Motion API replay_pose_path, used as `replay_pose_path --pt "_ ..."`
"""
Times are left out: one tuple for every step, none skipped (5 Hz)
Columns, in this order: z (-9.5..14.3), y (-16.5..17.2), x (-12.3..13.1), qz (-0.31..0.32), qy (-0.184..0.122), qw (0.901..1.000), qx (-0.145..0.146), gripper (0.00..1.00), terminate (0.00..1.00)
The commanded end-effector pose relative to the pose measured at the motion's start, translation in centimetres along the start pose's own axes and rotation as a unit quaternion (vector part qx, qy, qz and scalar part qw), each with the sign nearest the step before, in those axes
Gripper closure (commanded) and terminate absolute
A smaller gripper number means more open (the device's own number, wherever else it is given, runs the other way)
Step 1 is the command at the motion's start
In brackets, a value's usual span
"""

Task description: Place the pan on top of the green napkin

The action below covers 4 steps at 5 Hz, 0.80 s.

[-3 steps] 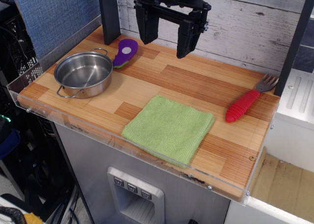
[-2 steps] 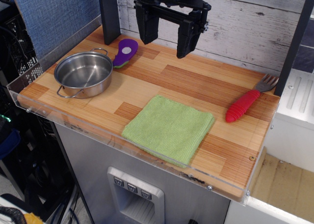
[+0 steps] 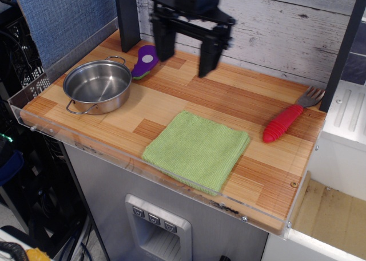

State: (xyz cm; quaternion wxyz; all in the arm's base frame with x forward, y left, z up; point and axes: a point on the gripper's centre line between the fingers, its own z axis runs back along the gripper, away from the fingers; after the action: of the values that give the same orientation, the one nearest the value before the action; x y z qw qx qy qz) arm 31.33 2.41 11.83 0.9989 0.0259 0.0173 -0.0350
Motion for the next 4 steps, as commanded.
replay_pose_path --pt "-0.7 4.9 -0.5 0.029 -0.011 0.9983 0.049 0.00 0.00" --pt "-2.6 6.4 -0.3 0.031 -0.023 0.9980 0.050 0.00 0.00" --pt "-4.1 7.7 0.5 0.038 -0.032 0.9981 0.038 0.00 0.00" --pt "-5.2 9.0 0.7 0.049 -0.039 0.9978 0.020 0.00 0.00"
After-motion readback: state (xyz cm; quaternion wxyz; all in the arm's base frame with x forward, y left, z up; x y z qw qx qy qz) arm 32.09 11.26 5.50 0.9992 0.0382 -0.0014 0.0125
